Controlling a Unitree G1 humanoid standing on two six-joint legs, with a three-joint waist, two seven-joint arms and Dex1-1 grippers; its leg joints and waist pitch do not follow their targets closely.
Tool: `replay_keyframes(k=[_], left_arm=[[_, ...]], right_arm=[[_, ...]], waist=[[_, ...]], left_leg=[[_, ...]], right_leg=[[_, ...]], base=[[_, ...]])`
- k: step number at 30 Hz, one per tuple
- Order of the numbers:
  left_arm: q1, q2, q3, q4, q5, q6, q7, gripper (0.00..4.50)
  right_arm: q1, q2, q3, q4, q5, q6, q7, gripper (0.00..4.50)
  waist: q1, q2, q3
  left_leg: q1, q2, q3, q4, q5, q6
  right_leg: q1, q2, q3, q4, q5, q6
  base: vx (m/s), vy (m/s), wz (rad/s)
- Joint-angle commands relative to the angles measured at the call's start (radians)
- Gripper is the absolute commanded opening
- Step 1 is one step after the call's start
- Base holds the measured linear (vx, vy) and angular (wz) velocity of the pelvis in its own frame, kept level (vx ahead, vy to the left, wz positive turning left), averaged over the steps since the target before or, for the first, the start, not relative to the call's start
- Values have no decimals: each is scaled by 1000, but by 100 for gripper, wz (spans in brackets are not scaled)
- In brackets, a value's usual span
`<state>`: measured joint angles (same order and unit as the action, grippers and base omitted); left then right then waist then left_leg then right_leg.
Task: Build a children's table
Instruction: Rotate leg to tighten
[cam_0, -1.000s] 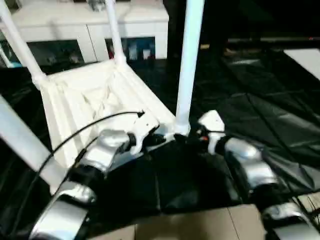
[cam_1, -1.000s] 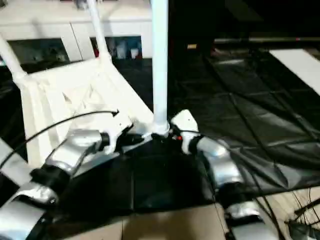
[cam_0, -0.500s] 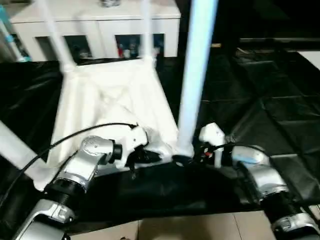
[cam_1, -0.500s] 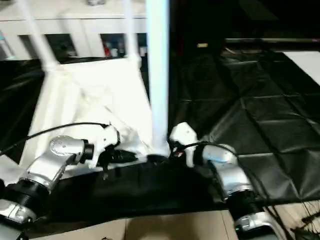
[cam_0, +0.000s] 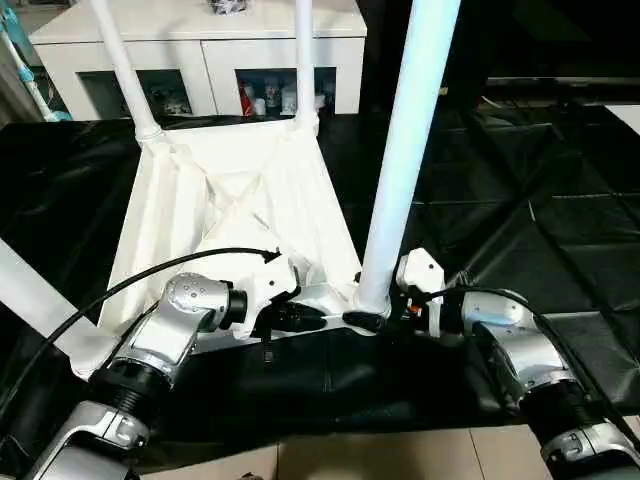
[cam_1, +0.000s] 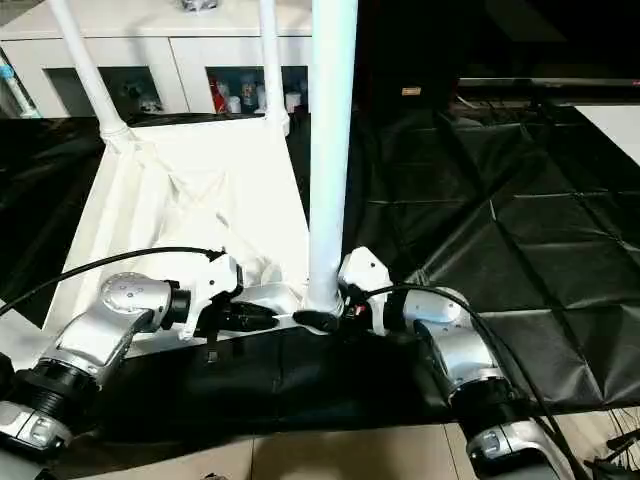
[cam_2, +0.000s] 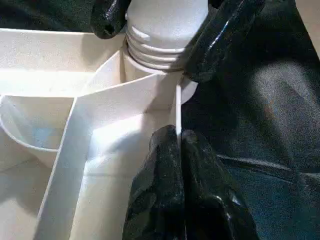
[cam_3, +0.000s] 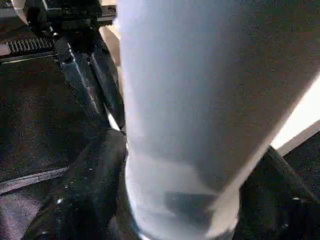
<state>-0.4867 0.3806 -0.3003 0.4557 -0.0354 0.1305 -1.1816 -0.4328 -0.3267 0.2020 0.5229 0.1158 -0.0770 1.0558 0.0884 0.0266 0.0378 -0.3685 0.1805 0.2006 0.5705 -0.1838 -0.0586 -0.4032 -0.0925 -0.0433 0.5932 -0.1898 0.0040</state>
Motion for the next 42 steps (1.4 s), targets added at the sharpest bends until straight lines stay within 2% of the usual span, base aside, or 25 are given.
replay_keyframes(k=[1, 4, 16, 18, 21, 24, 25, 27, 28, 29, 32, 35, 39, 42], left_arm=[[27, -1, -30, 28, 20, 20, 4, 0], [27, -1, -28, 29, 19, 21, 4, 0], [20, -8, -20, 43, 16, 24, 17, 0], [17, -16, -15, 50, 13, 24, 26, 0], [0, -53, 2, 81, 0, 26, 58, 0], [-47, -112, 7, 164, 28, 28, 159, 0], [-65, -132, 9, 191, 41, 28, 202, 0], [-89, -158, 16, 226, 53, 35, 257, 0], [-126, -197, 31, 276, 66, 48, 344, 0], [-128, -200, 32, 280, 67, 50, 351, 0], [-204, -268, 61, 388, 92, 62, 519, 0], [-220, -282, 64, 413, 97, 60, 548, 0], [-238, -295, 70, 456, 103, 39, 563, 0], [-238, -294, 72, 466, 105, 29, 551, 0]], right_arm=[[1, 2, 10, 9, 0, 8, 18, 291], [0, 4, 11, 12, -1, 8, 18, 274], [4, 27, 3, 22, -4, 7, -23, 269], [-3, 41, -4, 38, -15, 9, -67, 269], [-27, 83, -20, 91, -42, 21, -184, 269], [-48, 145, -29, 127, -60, 60, -306, 269], [-53, 168, -31, 133, -64, 78, -343, 269], [-62, 197, -37, 146, -67, 102, -392, 269], [-84, 242, -51, 180, -76, 132, -490, 268], [-86, 245, -52, 183, -77, 134, -499, 268], [-151, 333, -88, 294, -103, 161, -726, 268], [-165, 356, -98, 317, -101, 164, -755, 267], [-176, 382, -105, 331, -106, 169, -770, 267], [-178, 390, -113, 337, -102, 170, -765, 267]], waist=[[-2, -10, -50], [-2, -8, -53], [-2, -7, -54], [-3, -6, -52], [-11, -8, -45], [-23, -7, -43], [-26, -6, -44], [-29, -8, -42], [-29, -7, -43], [-31, -6, -43], [-33, -5, -43], [-32, -7, -44], [-29, -7, -45], [-30, -6, -40]], left_leg=[[9, 50, -18, -61, -181, 94], [10, 50, -17, -59, -180, 94], [10, 49, -18, -57, -170, 98], [11, 50, -18, -59, -191, 90], [12, 47, -21, -69, -258, 51], [17, 45, -26, -74, -314, 14], [20, 45, -26, -74, -320, 10], [18, 43, -28, -76, -331, 8], [20, 43, -28, -76, -335, 6], [19, 41, -28, -75, -334, 3], [25, 39, -31, -75, -358, -13], [22, 38, -31, -76, -359, -7], [19, 40, -31, -78, -350, 5], [22, 40, -31, -81, -386, 6]], right_leg=[[45, -49, 33, -55, -92, -256], [46, -49, 33, -55, -88, -259], [47, -48, 31, -50, -62, -270], [45, -48, 31, -54, -94, -266], [45, -52, 33, -66, -216, -242], [40, -52, 35, -77, -325, -207], [36, -52, 36, -81, -338, -196], [37, -52, 37, -85, -362, -186], [35, -53, 36, -86, -374, -180], [34, -51, 37, -85, -375, -180], [28, -54, 35, -94, -436, -162], [29, -54, 36, -96, -419, -154], [34, -53, 37, -90, -345, -172], [32, -55, 36, -94, -388, -169]], base=[[0, 0, 0], [0, 0, 0], [0, 0, 0], [0, 0, 0], [0, 0, 0], [0, 0, 0], [0, 0, 0], [0, 0, 0], [0, 0, 0], [0, 0, 0], [0, 0, 0], [0, 0, 0], [0, 0, 0], [0, 0, 0]])
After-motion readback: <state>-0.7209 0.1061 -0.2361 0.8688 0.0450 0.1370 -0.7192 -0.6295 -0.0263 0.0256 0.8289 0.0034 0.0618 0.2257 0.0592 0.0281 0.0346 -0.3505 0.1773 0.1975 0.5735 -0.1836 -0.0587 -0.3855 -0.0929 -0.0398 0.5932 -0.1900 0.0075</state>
